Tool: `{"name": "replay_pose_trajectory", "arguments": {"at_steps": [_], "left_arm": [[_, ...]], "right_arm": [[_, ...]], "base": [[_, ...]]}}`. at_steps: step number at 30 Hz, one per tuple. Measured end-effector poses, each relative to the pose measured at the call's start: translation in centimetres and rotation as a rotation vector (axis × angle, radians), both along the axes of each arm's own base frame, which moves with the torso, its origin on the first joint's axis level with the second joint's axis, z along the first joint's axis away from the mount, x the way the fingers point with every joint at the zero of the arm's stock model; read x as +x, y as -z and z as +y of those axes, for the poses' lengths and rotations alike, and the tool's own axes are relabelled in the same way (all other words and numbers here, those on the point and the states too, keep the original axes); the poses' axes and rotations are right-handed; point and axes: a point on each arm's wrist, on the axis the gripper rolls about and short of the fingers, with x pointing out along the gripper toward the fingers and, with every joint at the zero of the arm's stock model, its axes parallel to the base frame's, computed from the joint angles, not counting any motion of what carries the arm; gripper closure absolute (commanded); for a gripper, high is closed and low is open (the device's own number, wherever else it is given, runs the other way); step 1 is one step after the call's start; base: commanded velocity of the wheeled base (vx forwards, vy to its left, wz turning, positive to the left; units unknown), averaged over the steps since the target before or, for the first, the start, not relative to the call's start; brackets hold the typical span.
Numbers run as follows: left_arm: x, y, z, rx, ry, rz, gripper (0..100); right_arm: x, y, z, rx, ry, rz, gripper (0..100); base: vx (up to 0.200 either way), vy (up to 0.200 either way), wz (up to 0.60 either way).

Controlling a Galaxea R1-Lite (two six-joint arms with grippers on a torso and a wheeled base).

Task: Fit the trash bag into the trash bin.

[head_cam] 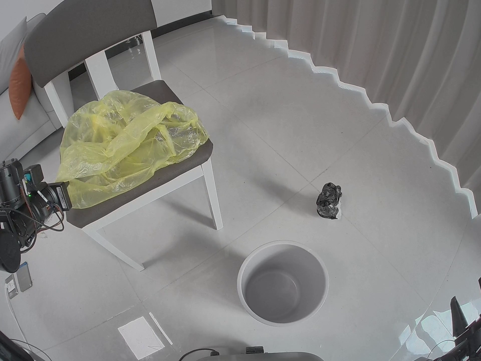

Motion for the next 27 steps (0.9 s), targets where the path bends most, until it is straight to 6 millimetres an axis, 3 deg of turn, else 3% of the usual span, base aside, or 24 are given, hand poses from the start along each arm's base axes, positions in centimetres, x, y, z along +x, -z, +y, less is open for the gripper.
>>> {"name": "replay_pose_trajectory", "arguments": {"at_steps": [3, 6, 11, 12, 17, 27], "left_arm": [[0.3, -0.2, -0.1, -0.011, 0.021, -0.009, 100], [0.3, -0.8, -0.5, -0.015, 0.083, -0.047, 100], [-0.4, -2.6, -2.3, -0.014, 0.248, -0.132, 100], [-1.1, -3.8, -3.5, -0.011, 0.335, -0.177, 100], [-3.2, -6.7, -6.0, -0.013, 0.503, -0.226, 100], [-7.9, -12.2, -10.2, 0.017, 0.798, -0.270, 100]], "right_arm": [[-0.1, -1.0, 0.0, 0.026, -0.022, -0.083, 0], [-0.8, -3.8, 0.1, 0.071, -0.073, -0.179, 0], [-0.4, -7.0, 0.3, 0.091, -0.153, -0.179, 0], [0.0, -8.5, 0.4, 0.096, -0.190, -0.169, 0], [1.3, -12.2, 0.5, 0.099, -0.262, -0.152, 0], [5.9, -17.1, 0.8, 0.107, -0.346, -0.059, 0]], "base": [[0.000, 0.000, 0.00], [0.000, 0.000, 0.00], [0.000, 0.000, 0.00], [0.000, 0.000, 0.00], [0.000, 0.000, 0.00], [0.000, 0.000, 0.00]]}}
